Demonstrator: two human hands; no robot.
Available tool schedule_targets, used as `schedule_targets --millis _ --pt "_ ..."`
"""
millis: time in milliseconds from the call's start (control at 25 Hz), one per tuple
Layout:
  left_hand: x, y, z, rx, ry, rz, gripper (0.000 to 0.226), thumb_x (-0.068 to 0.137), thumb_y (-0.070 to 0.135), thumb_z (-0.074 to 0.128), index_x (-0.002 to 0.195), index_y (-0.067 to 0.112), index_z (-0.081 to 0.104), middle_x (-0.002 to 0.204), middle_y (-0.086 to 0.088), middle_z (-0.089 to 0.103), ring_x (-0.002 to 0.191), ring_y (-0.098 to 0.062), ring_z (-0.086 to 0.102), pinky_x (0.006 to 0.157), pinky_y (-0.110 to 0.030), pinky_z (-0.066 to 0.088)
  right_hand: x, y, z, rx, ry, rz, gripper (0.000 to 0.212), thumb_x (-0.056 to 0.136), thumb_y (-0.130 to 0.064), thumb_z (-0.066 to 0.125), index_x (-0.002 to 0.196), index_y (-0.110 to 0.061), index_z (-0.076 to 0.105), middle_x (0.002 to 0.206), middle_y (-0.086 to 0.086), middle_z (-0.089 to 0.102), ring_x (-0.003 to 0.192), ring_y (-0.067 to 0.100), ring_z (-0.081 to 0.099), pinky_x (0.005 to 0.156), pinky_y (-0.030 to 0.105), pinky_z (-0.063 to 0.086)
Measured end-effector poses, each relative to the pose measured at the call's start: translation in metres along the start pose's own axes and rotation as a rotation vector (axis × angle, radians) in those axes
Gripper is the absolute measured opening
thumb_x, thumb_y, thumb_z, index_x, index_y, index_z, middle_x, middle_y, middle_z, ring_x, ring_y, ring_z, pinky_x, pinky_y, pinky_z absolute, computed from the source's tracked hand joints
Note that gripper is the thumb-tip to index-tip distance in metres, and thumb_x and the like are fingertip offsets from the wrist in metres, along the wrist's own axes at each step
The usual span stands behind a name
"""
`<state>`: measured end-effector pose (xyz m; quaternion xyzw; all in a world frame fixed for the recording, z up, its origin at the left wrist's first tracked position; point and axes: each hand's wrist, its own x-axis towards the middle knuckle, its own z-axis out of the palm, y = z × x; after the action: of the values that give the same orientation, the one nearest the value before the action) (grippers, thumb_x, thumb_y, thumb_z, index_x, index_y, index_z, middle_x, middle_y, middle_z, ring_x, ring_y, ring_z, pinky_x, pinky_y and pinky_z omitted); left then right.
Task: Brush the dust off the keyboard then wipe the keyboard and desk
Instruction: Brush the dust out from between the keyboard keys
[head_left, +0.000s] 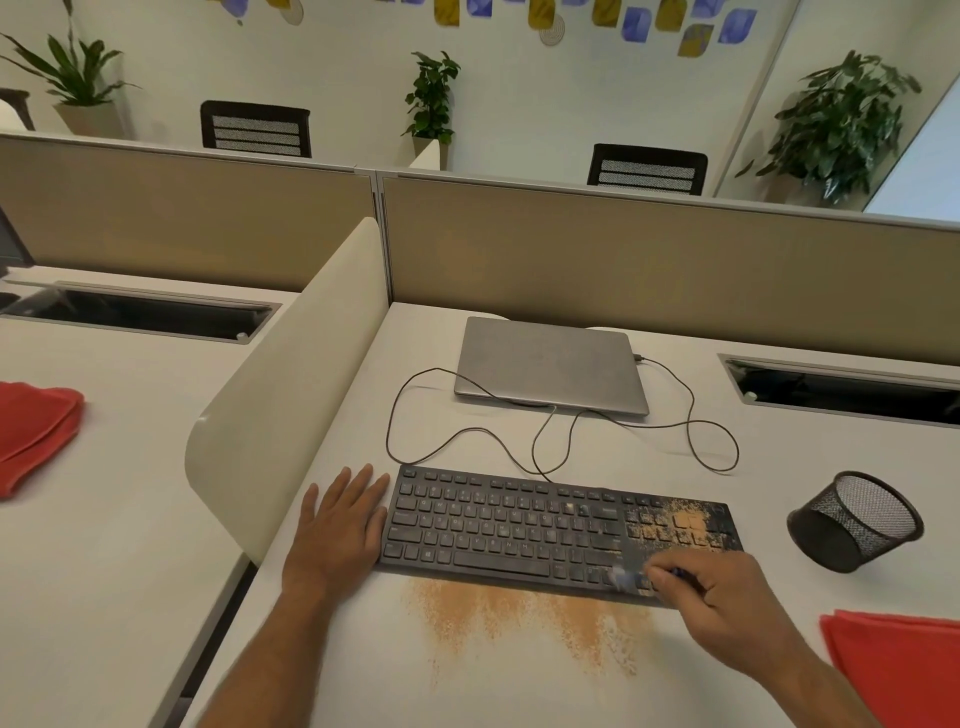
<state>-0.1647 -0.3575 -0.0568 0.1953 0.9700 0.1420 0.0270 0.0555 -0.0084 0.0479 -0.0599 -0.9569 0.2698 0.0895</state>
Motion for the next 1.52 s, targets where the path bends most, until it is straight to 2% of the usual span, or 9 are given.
schedule_targets --millis 120,280,480,600,760,1000,1120,1320,1520 --pt "0.0 0.001 -0.001 0.007 -0.004 -0.001 0.078 0.087 0.057 -0.006 0.157 0.039 0.021 0.166 0.016 0.011 0.153 -0.006 -0.002 0.124 -0.039 -0.009 0.008 -0.01 0.003 0.103 0.084 0.0 0.023 0.084 -0.007 0.067 0.084 -0.028 0.074 0.07 -0.02 0.067 0.063 0.007 0.062 0.052 0.024 0.048" --pt "0.0 0.001 -0.001 0.003 -0.001 0.001 0.078 0.087 0.058 -0.006 0.157 0.038 0.022 0.165 0.016 0.012 0.153 -0.006 -0.002 0.124 -0.039 -0.008 0.015 -0.014 0.017 0.13 -0.046 0.003 0.033 0.089 -0.012 0.063 0.085 -0.045 0.066 0.065 -0.016 0.065 0.058 0.012 0.06 0.052 0.031 0.049" --pt "0.001 0.001 0.0 0.011 -0.007 -0.003 0.078 0.087 0.058 -0.007 0.157 0.039 0.02 0.165 0.017 0.009 0.153 -0.005 -0.003 0.124 -0.037 -0.011 0.02 -0.007 0.006 -0.125 -0.13 0.064 0.017 0.092 -0.021 0.058 0.087 -0.034 0.068 0.064 -0.022 0.058 0.059 0.004 0.055 0.052 0.013 0.041" --pt "0.0 0.0 0.001 0.017 -0.005 -0.004 0.077 0.088 0.057 -0.007 0.157 0.039 0.019 0.165 0.017 0.009 0.153 -0.005 -0.004 0.124 -0.038 -0.01 0.024 -0.004 -0.004 -0.159 -0.134 0.119 0.018 0.092 -0.021 0.056 0.085 -0.031 0.068 0.064 -0.019 0.061 0.057 0.008 0.056 0.051 0.02 0.045" --pt "0.0 0.0 0.0 0.005 0.001 -0.002 0.076 0.088 0.057 -0.005 0.157 0.039 0.02 0.165 0.017 0.01 0.153 -0.005 -0.003 0.124 -0.038 -0.01 0.024 -0.016 0.001 0.044 -0.08 0.058 0.02 0.091 -0.018 0.06 0.085 -0.034 0.07 0.06 -0.015 0.063 0.056 0.013 0.058 0.052 0.03 0.048" --pt "0.001 0.0 0.001 -0.01 0.003 -0.001 0.076 0.088 0.057 -0.004 0.157 0.038 0.023 0.165 0.016 0.013 0.153 -0.006 -0.001 0.124 -0.039 -0.008 0.018 -0.007 0.003 -0.183 -0.13 0.079 0.017 0.091 -0.02 0.059 0.088 -0.03 0.072 0.065 -0.02 0.063 0.059 0.005 0.056 0.052 0.013 0.039" --pt "0.003 0.0 0.002 -0.001 -0.003 -0.006 0.076 0.088 0.057 -0.004 0.157 0.039 0.022 0.165 0.017 0.013 0.153 -0.006 -0.001 0.124 -0.039 -0.008 0.017 0.0 -0.007 -0.246 -0.118 0.133 0.017 0.091 -0.021 0.058 0.083 -0.031 0.07 0.065 -0.018 0.062 0.059 0.007 0.055 0.051 0.015 0.039" --pt "0.002 -0.001 0.002 -0.009 0.007 -0.003 0.076 0.088 0.057 -0.003 0.156 0.039 0.025 0.165 0.016 0.015 0.153 -0.006 0.001 0.124 -0.04 -0.006 0.017 -0.014 0.0 -0.027 -0.122 0.077 0.018 0.09 -0.019 0.061 0.089 -0.033 0.073 0.063 -0.019 0.064 0.064 0.007 0.059 0.054 0.016 0.044" --pt "0.002 0.0 0.001 0.001 -0.001 -0.006 0.076 0.088 0.057 -0.005 0.157 0.04 0.022 0.165 0.017 0.012 0.153 -0.006 0.0 0.124 -0.039 -0.007 0.013 -0.002 -0.009 -0.191 -0.064 0.124 0.019 0.09 -0.02 0.061 0.087 -0.035 0.071 0.065 -0.02 0.064 0.059 0.007 0.058 0.051 0.013 0.041"
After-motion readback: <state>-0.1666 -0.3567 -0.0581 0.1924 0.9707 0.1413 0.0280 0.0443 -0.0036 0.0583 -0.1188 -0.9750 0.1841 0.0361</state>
